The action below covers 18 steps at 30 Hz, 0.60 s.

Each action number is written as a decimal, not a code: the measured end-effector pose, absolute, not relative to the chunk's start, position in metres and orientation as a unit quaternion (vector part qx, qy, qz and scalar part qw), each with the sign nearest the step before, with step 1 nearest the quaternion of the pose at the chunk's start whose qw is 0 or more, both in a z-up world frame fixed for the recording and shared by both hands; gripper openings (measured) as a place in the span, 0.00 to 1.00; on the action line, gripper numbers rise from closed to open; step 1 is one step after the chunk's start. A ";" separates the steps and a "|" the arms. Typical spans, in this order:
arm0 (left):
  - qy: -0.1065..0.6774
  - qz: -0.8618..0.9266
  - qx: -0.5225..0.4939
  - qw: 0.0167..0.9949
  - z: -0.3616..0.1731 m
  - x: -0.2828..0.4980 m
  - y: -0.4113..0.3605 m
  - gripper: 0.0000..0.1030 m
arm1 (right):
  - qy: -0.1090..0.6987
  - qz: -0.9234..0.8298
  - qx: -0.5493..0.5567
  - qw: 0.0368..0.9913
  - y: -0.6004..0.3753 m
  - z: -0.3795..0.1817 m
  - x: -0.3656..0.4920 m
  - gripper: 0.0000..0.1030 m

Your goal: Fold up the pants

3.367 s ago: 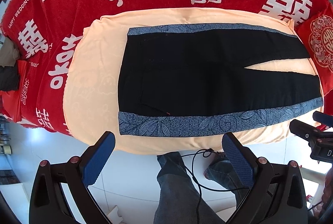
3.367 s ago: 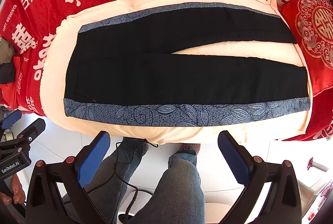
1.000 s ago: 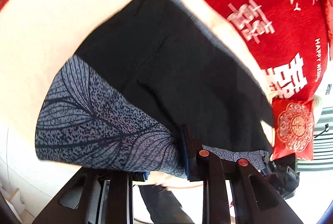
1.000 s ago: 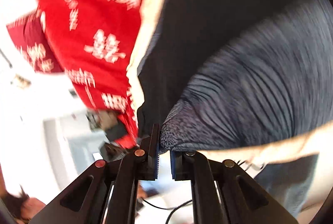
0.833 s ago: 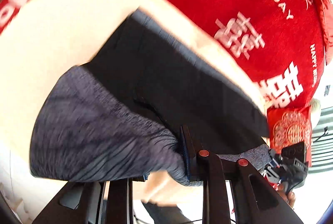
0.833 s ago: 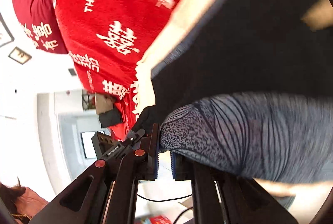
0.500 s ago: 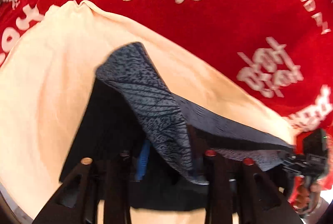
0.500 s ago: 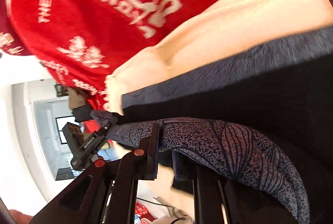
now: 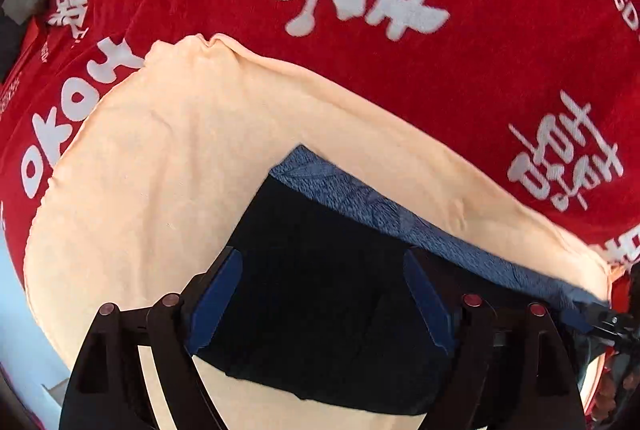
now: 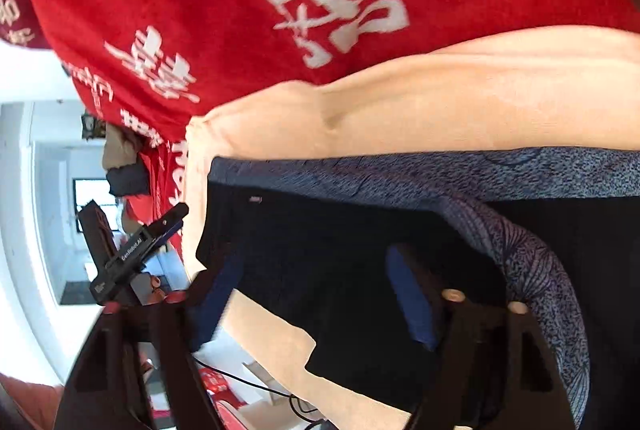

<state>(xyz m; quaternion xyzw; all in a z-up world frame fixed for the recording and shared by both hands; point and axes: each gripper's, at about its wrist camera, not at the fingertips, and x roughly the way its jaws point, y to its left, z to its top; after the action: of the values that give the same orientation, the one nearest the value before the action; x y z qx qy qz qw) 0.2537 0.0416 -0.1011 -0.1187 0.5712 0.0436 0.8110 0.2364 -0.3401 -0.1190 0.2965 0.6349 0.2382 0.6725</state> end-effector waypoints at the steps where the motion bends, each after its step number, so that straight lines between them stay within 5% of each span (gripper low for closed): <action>1: 0.581 0.031 -0.111 0.806 -0.106 0.257 0.033 0.81 | 0.641 0.238 0.277 0.674 -0.333 -0.122 0.236 0.51; 9: 0.593 0.043 -0.041 0.803 -0.171 0.301 -0.031 0.81 | 0.636 0.199 0.173 0.725 -0.313 -0.147 0.273 0.39; 18: 0.613 0.008 0.000 0.790 -0.132 0.267 -0.049 0.81 | 0.594 0.170 0.297 0.728 -0.393 -0.109 0.241 0.52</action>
<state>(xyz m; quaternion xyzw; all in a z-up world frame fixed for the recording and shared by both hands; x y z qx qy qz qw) 0.2671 -0.0485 -0.1316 0.0003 0.6128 0.0080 0.7902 0.2410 -0.3929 -0.1089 0.2966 0.5942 0.1703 0.7280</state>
